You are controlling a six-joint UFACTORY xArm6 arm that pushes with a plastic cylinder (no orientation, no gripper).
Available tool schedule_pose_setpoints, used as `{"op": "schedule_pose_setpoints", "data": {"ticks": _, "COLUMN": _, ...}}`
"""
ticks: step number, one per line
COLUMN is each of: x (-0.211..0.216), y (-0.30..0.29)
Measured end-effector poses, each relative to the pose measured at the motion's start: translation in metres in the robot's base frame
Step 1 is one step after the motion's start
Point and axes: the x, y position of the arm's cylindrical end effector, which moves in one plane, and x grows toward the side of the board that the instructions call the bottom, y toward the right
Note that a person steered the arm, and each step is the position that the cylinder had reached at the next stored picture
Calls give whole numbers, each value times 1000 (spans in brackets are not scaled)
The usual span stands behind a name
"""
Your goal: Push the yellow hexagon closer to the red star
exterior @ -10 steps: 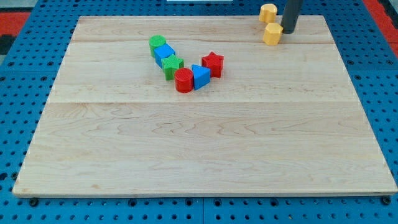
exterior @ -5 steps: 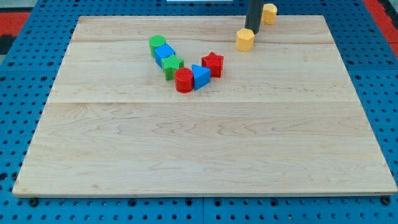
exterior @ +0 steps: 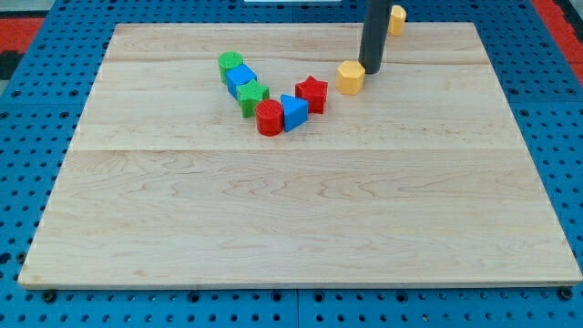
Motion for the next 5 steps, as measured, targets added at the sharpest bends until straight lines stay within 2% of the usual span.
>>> {"op": "schedule_pose_setpoints", "data": {"ticks": 5, "x": 1, "y": -24}}
